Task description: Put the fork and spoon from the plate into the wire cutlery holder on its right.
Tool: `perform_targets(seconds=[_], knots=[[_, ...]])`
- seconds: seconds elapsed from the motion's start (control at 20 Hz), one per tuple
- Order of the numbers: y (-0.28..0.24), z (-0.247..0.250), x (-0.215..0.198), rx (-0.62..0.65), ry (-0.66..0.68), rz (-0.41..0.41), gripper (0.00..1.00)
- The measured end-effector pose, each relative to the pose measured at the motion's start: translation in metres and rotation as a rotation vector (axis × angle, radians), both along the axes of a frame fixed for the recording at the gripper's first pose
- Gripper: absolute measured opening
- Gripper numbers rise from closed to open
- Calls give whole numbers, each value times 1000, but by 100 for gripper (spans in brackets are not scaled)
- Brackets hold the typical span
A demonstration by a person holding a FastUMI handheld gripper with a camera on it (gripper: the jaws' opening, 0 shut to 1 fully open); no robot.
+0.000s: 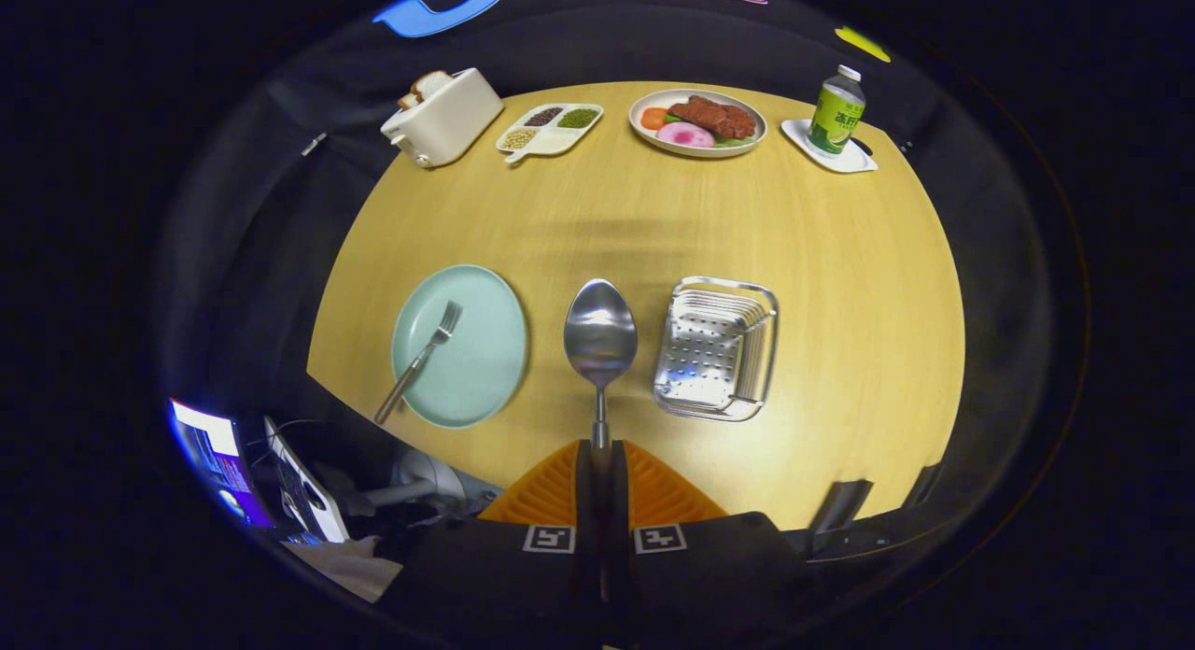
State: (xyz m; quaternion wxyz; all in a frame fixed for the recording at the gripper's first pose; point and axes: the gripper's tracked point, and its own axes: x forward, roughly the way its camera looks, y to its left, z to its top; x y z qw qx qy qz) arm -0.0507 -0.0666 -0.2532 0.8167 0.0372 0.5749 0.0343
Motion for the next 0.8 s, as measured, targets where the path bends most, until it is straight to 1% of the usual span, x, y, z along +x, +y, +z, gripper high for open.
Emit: perform_targets(seconds=[0.1, 0.25, 0.4, 0.55, 0.7, 0.8], knots=[[-24, -2, -3, -9, 34, -14, 8], [-42, -7, -2, -1, 86, -17, 8], [-47, -15, 1, 11, 165, 0, 8], [-43, -22, 10, 21, 201, 22, 8], [-41, -29, 8, 7, 254, 67, 8], [-43, -32, 9, -5, 267, 70, 8]])
